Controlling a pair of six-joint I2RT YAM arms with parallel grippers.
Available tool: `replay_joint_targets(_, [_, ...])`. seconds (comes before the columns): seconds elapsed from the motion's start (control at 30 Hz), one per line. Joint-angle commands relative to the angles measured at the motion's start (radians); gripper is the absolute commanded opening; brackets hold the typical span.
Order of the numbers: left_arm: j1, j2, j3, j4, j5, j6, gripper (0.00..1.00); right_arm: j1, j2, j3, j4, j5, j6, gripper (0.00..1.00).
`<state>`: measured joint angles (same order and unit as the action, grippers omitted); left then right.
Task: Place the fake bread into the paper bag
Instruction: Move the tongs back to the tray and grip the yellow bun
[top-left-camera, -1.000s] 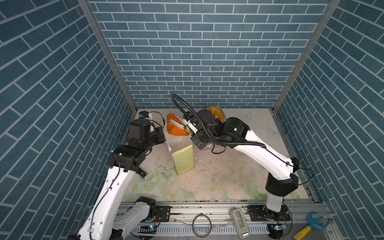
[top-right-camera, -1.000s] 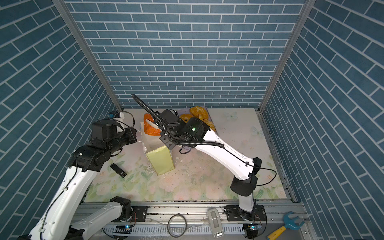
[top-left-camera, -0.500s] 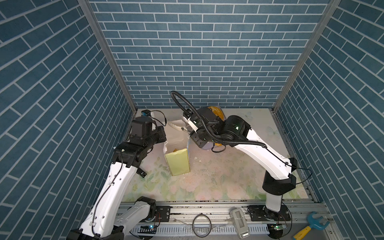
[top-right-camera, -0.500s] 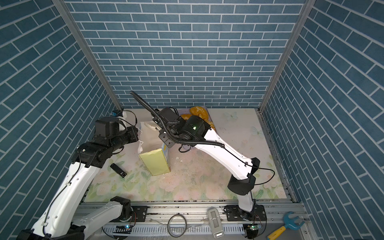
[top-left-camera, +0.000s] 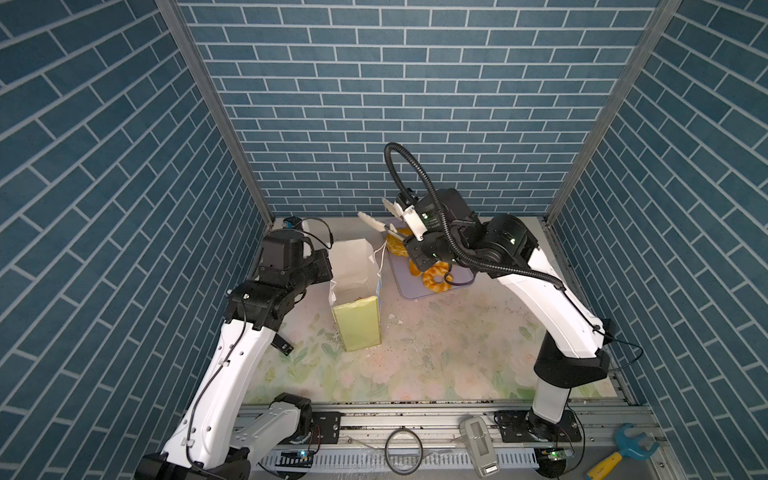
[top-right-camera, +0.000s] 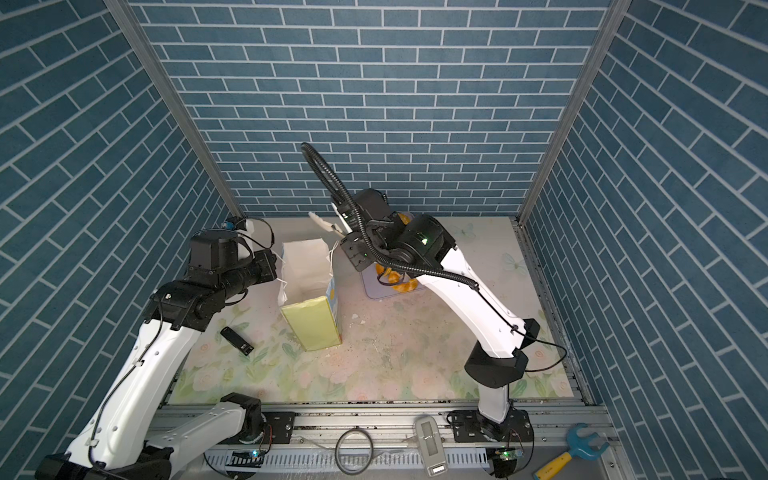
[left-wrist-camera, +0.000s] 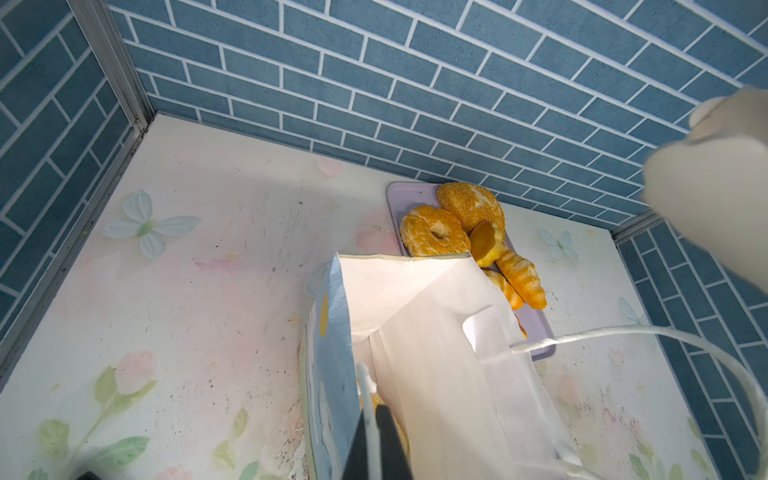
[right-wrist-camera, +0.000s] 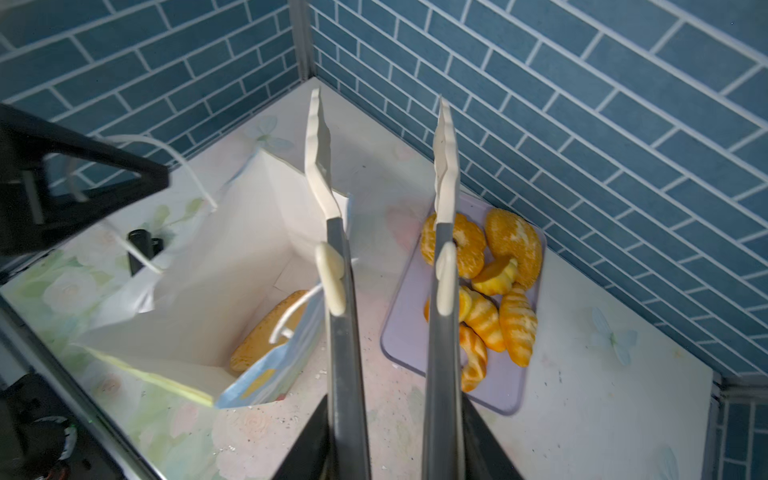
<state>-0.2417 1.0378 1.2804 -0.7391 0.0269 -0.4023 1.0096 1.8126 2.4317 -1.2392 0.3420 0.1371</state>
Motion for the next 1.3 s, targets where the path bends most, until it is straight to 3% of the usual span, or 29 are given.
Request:
replay_joint_targets(0.0, [0.010, -0.007, 0.022, -0.026, -0.004, 0.024, 0.00, -0.052, -0.106, -0.108, 0.055, -0.003, 0.036, 0.43])
replay_joint_targets(0.3, [0.012, -0.007, 0.021, -0.033, 0.002, 0.035, 0.00, -0.254, -0.200, -0.475, 0.193, -0.124, 0.082, 0.43])
replay_joint_targets(0.53, [0.012, -0.006, 0.023, -0.048, 0.009, 0.045, 0.00, -0.350, -0.125, -0.680, 0.298, -0.202, 0.118, 0.44])
replay_joint_targets(1.03, [0.013, -0.003, 0.027, -0.068, -0.018, 0.072, 0.00, -0.364, 0.141, -0.600, 0.309, -0.288, 0.128, 0.46])
replay_joint_targets(1.27, [0.012, -0.002, 0.015, -0.057, -0.006, 0.060, 0.00, -0.362, 0.135, -0.600, 0.318, -0.294, 0.111, 0.35])
